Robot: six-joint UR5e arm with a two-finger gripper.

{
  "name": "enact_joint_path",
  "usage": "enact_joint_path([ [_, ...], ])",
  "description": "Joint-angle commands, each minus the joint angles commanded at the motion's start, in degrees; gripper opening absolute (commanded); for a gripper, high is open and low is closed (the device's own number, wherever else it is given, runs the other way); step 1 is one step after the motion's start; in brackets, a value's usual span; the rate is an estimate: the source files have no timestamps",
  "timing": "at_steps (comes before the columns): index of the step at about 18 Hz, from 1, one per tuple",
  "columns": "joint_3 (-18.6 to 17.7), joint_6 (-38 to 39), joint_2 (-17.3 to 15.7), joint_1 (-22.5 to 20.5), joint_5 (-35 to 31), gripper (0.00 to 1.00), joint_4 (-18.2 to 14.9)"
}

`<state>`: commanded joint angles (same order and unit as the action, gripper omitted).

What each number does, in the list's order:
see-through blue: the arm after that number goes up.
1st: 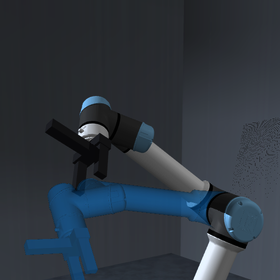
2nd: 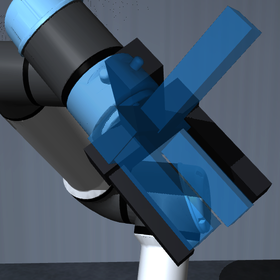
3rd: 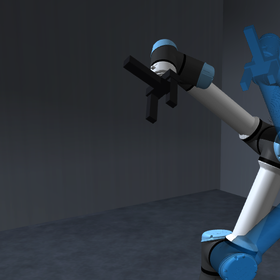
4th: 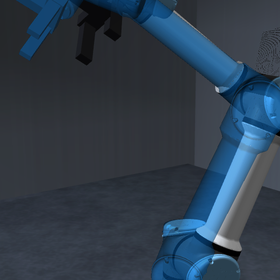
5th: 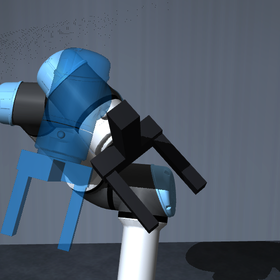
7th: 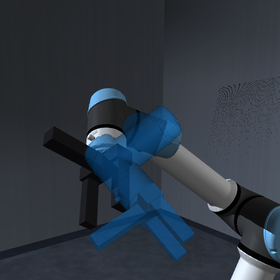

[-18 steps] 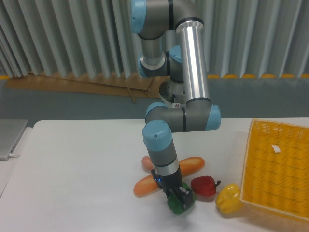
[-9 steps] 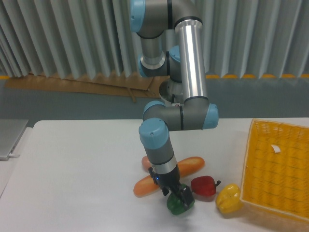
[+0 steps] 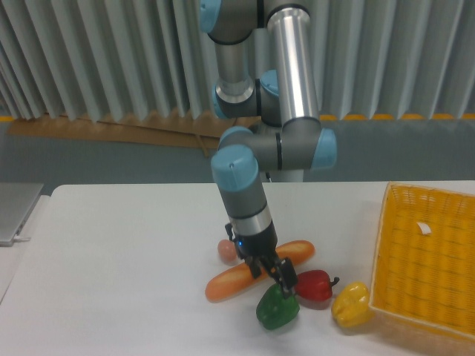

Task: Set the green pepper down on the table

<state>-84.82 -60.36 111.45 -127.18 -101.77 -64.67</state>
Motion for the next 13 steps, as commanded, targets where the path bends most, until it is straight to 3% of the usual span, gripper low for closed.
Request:
enact_joint_path([
  [3,0.0,-8.61,-2.72,-0.96,-0.09,1.0,-6.67],
  [6,0.44,-11.8,-5.45,-0.88,-0.44,1.0,-13.8],
  [13,0.27,-11.71,-9.85,0.96,2.1,1.0,-19.79],
])
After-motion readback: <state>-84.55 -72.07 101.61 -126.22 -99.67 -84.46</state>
